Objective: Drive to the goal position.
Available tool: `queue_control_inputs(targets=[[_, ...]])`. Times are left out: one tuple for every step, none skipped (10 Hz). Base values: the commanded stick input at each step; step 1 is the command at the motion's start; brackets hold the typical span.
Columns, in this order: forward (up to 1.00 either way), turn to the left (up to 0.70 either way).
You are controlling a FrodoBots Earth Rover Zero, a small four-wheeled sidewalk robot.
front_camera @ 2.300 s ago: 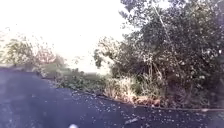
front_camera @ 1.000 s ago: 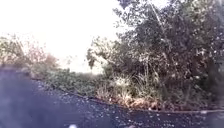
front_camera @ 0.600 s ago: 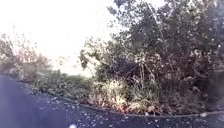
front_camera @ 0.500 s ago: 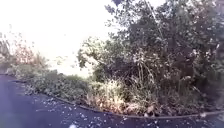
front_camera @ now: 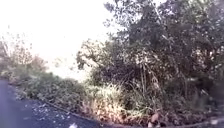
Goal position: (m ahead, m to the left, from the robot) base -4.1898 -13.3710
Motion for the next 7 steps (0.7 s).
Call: queue_control_inputs(targets=[[-0.12,0.12],[-0.34,0.34],[-0.5,0.5],[-0.5,0.5],[-0.5,0.5],[-0.5,0.5],[-0.5,0.5]])
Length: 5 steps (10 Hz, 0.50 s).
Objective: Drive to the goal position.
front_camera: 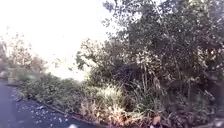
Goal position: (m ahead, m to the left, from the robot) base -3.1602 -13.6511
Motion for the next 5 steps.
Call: queue_control_inputs(targets=[[-0.5,0.5],[-0.5,0.5],[-0.5,0.5],[-0.5,0.5],[-0.5,0.5]])
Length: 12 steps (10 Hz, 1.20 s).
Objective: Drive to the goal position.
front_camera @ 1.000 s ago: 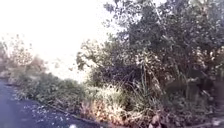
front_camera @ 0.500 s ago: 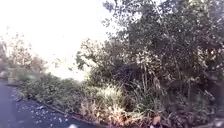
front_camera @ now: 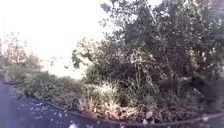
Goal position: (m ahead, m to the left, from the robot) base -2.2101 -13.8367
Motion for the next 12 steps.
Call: queue_control_inputs(targets=[[-0.5,0.5],[-0.5,0.5],[-0.5,0.5],[-0.5,0.5],[-0.27,0.27],[-0.02,0.02],[0.0,0.0],[0.0,0.0],[0.03,-0.02],[0.08,-0.07],[0.17,-0.15],[0.34,-0.33]])
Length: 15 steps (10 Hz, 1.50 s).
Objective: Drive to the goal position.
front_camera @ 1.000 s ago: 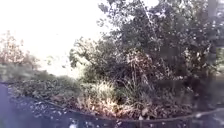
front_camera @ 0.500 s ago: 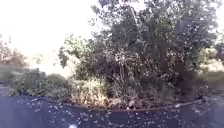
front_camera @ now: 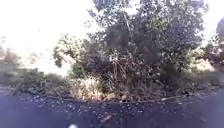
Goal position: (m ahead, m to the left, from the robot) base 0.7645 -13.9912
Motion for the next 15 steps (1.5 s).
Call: queue_control_inputs(targets=[[0.5,-0.5],[0.5,-0.5],[0.5,-0.5],[0.5,-0.5],[0.5,-0.5],[0.5,-0.5],[0.5,-0.5],[0.5,-0.5],[0.5,-0.5],[0.5,-0.5],[0.5,-0.5],[0.5,-0.5],[0.5,-0.5],[0.5,-0.5],[0.5,-0.5]])
